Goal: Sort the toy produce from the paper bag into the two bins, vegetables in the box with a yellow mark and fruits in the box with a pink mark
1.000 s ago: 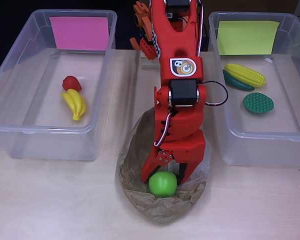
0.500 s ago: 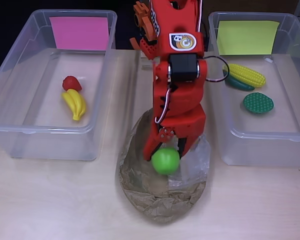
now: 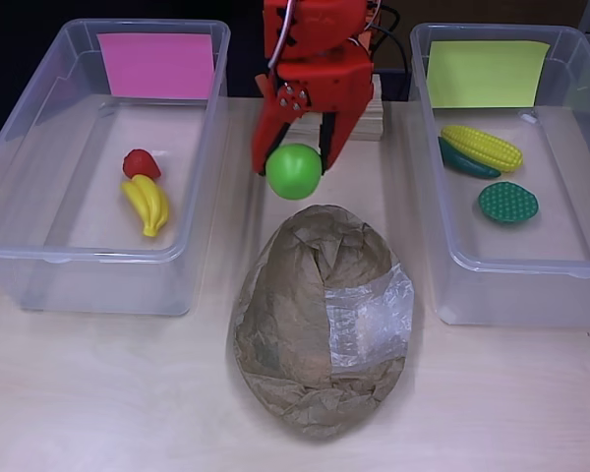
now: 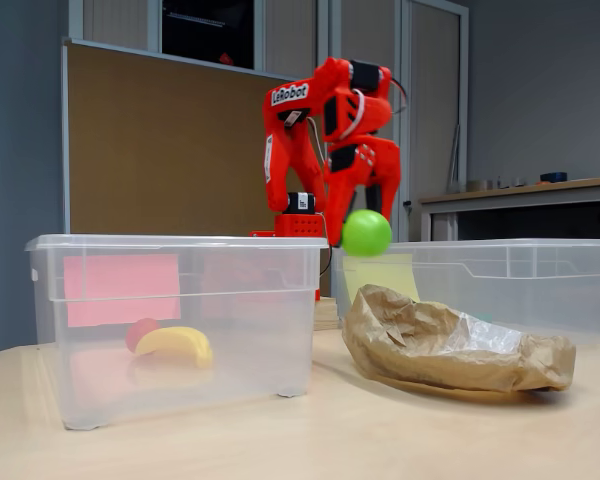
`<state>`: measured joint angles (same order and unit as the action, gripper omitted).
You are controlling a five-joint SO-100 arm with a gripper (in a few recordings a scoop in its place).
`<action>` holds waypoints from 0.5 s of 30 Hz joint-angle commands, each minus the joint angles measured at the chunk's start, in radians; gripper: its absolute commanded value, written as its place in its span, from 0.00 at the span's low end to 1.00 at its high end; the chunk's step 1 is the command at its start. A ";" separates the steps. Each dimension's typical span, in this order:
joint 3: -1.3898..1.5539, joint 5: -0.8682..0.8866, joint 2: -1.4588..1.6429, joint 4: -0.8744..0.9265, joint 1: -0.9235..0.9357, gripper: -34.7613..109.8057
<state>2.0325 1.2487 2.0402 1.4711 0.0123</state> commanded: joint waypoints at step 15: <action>0.084 -0.472 0.314 0.146 0.885 0.42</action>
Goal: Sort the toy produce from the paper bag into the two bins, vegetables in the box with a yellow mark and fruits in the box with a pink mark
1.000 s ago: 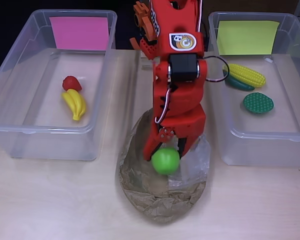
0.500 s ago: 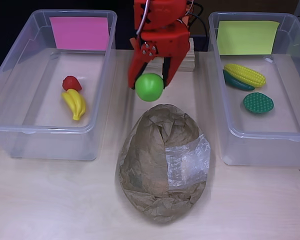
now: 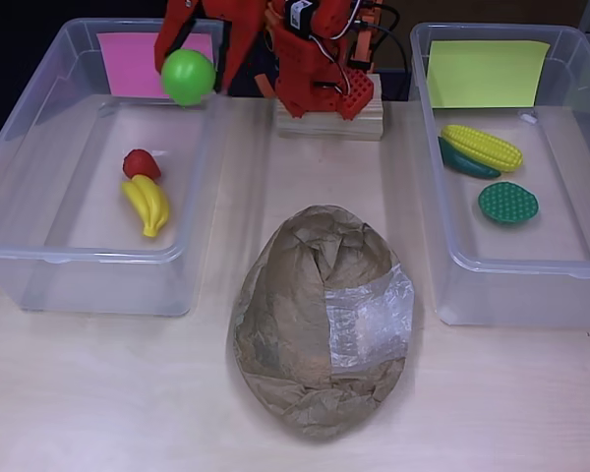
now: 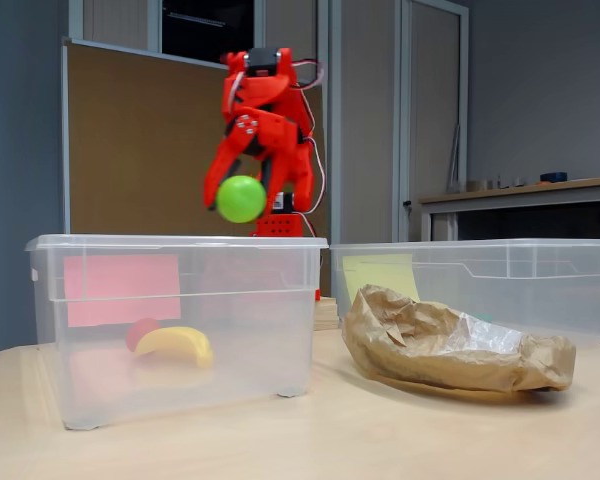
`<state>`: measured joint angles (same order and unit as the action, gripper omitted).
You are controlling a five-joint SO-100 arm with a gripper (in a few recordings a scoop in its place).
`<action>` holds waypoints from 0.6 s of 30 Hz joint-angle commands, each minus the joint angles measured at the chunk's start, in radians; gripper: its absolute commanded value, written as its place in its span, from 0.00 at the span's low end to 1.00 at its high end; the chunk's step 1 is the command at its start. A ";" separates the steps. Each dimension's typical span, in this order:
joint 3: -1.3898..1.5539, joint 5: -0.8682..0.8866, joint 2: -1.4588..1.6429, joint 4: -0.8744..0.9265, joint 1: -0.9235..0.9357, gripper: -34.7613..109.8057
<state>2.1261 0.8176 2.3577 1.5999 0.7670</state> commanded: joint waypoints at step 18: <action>0.147 0.003 -0.152 -0.230 0.393 0.52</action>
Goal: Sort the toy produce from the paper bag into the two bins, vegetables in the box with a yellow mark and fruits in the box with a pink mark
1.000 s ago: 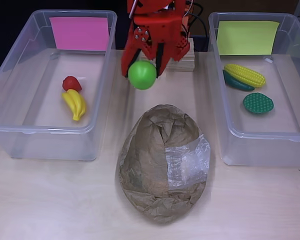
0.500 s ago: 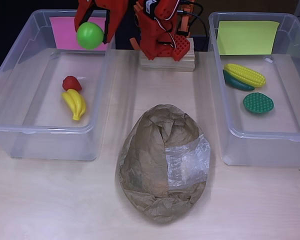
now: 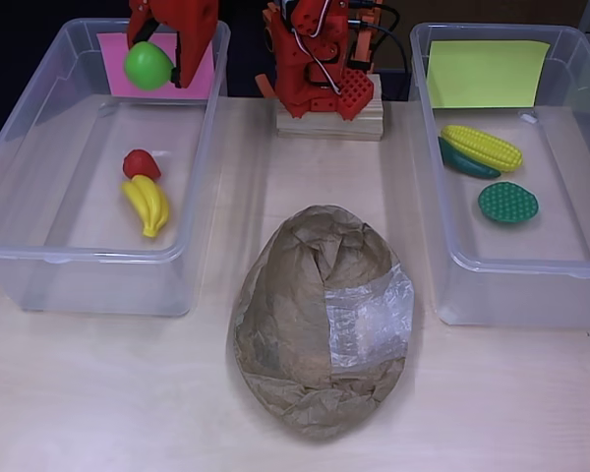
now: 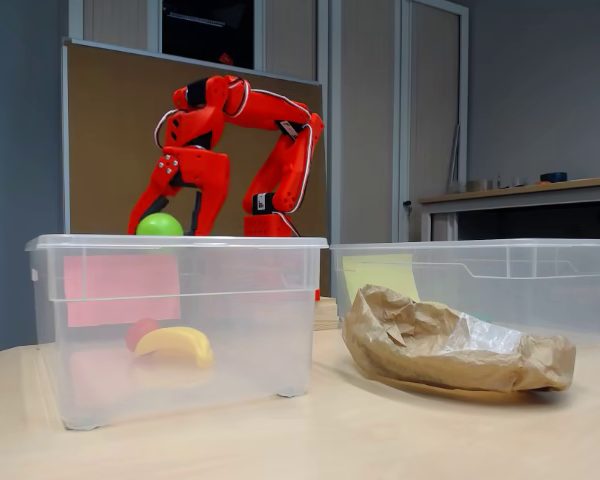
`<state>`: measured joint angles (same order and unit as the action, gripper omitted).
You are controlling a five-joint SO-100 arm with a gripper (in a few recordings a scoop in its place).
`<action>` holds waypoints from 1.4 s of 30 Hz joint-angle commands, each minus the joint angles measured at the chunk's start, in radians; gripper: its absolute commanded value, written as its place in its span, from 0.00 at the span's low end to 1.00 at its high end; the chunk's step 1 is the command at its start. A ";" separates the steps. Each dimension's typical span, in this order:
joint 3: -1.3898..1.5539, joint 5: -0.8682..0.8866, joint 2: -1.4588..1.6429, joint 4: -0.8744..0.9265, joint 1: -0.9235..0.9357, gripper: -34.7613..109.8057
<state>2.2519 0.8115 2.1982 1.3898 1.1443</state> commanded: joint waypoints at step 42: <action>0.334 0.061 0.457 -0.522 -0.976 0.29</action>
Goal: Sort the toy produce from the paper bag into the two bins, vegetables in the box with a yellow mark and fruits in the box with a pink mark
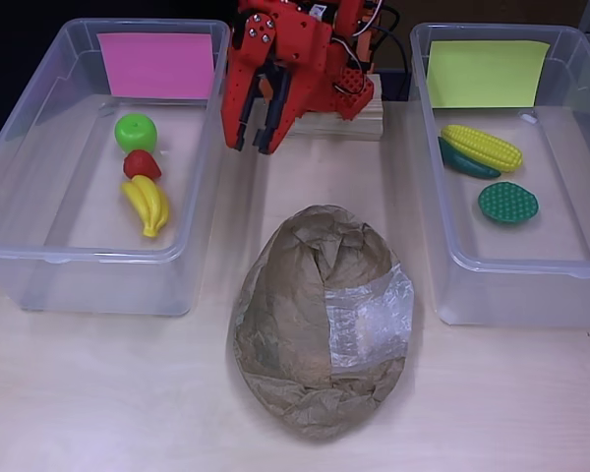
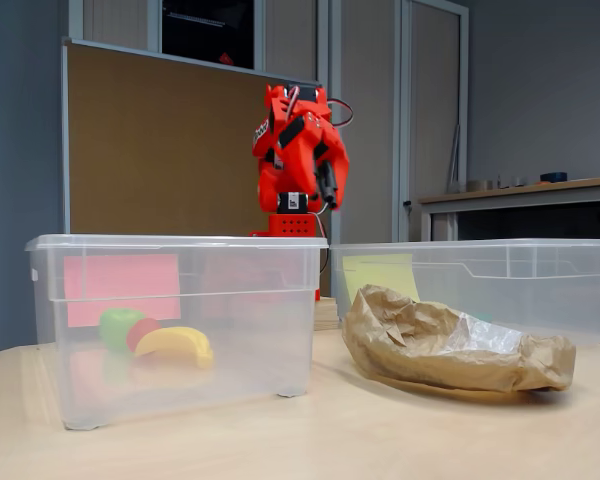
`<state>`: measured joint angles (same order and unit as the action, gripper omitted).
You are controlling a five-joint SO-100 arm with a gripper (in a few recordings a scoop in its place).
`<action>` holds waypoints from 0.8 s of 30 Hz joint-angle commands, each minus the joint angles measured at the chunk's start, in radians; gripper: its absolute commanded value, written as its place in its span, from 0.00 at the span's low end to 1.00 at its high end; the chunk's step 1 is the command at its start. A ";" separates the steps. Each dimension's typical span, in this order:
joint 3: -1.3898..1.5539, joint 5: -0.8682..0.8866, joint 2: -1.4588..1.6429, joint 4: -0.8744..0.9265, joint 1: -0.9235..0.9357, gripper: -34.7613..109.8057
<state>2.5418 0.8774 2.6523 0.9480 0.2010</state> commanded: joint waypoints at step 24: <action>0.600 -0.192 0.549 -0.299 -0.232 0.24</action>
<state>3.1002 0.7164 3.1002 0.6075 -0.0138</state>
